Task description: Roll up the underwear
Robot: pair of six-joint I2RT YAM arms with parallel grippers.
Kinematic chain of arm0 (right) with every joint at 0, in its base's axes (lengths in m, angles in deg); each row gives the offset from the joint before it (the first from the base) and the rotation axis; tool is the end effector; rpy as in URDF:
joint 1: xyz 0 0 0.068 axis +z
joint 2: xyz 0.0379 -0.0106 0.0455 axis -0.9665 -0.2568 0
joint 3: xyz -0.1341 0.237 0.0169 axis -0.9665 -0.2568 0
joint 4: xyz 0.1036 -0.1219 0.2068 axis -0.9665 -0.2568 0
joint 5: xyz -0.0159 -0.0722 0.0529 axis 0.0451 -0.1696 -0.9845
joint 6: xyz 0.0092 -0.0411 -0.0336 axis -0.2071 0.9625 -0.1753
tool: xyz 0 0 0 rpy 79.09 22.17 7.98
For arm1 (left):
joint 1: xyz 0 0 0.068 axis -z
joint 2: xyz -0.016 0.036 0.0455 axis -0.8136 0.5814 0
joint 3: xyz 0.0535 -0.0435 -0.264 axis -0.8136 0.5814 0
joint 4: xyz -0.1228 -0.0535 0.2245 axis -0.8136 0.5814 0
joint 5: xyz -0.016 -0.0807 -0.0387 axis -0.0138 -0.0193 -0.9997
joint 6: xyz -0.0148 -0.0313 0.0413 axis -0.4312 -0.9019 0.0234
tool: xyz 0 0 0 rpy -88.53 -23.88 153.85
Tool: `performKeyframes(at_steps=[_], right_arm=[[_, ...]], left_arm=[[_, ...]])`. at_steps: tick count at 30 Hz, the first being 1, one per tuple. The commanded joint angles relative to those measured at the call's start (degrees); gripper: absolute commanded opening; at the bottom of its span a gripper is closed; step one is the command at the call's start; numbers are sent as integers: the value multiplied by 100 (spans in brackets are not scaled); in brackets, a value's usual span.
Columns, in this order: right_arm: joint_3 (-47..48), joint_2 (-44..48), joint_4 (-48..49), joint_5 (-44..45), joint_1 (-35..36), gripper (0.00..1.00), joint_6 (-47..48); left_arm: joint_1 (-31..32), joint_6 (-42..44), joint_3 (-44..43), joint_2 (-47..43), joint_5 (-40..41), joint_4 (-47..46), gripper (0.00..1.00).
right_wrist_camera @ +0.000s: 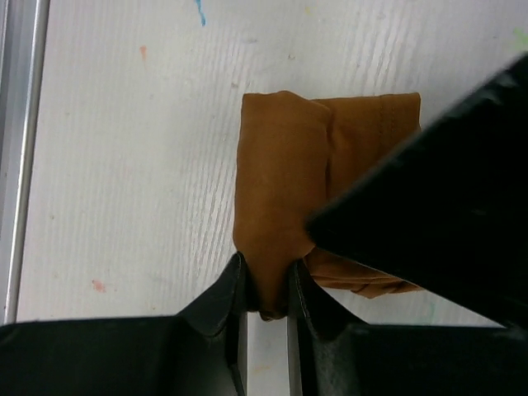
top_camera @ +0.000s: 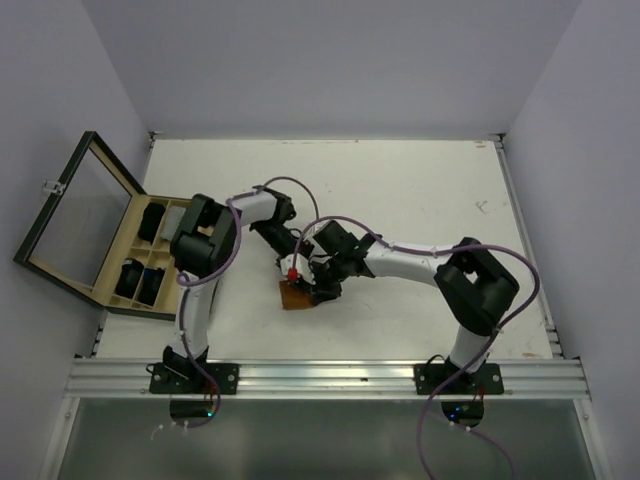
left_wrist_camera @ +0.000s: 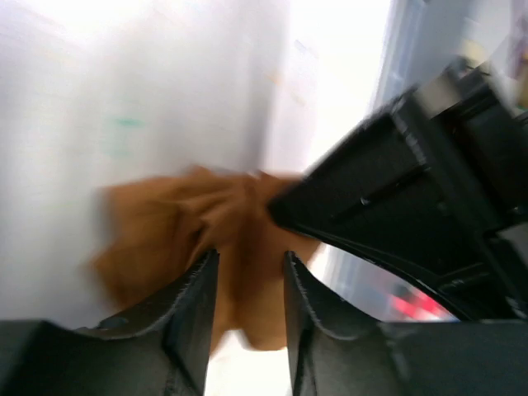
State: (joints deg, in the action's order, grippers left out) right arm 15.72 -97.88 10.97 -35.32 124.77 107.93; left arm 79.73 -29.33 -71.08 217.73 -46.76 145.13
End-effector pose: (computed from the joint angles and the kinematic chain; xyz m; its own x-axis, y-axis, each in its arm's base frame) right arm 0.2105 0.2775 0.1664 0.1032 -0.7310 -0.6746 -0.9837 -0.1754 0.0395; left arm 0.3197 -0.1838 0.1093 -0.7018 0.6966 -0.1492 0.4502 0.2714 -0.8507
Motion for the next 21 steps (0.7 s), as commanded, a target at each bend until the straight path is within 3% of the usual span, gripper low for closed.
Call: performKeyframes(at_steps=[1, 5, 6, 9, 11, 15, 19, 21], right_arm=[[283, -618, -824, -455, 89, 0, -192], [757, -1085, -1228, -552, 80, 0, -525], [819, -1164, -1281, -613, 80, 0, -596], [1083, -1603, -1510, -850, 1, 0, -930], [1267, -1936, -1676, -991, -113, 0, -1167], [1540, -2411, -1756, -1351, -359, 0, -1642], [1830, -2825, -1862, -1633, -648, 0, -2134], [1980, -2965, -1949, -1686, -711, 0, -2257]], left_arm=[[-776, -431, -42, -911, 727, -2535, 41], [-1524, -1247, 379, -2349, 542, -3835, 43], [-1682, -1650, 815, -2668, 568, -4638, 42], [-2280, -1822, 1563, -3741, 682, -5392, 43], [-2299, -1331, 1837, -4267, 736, -5070, 44], [-2229, 432, 2530, -5051, 1042, -3876, 45], [-2062, 1526, 3498, -6025, 1368, -3531, 47], [-1678, 1879, 3991, -6334, 1648, -3495, 48]])
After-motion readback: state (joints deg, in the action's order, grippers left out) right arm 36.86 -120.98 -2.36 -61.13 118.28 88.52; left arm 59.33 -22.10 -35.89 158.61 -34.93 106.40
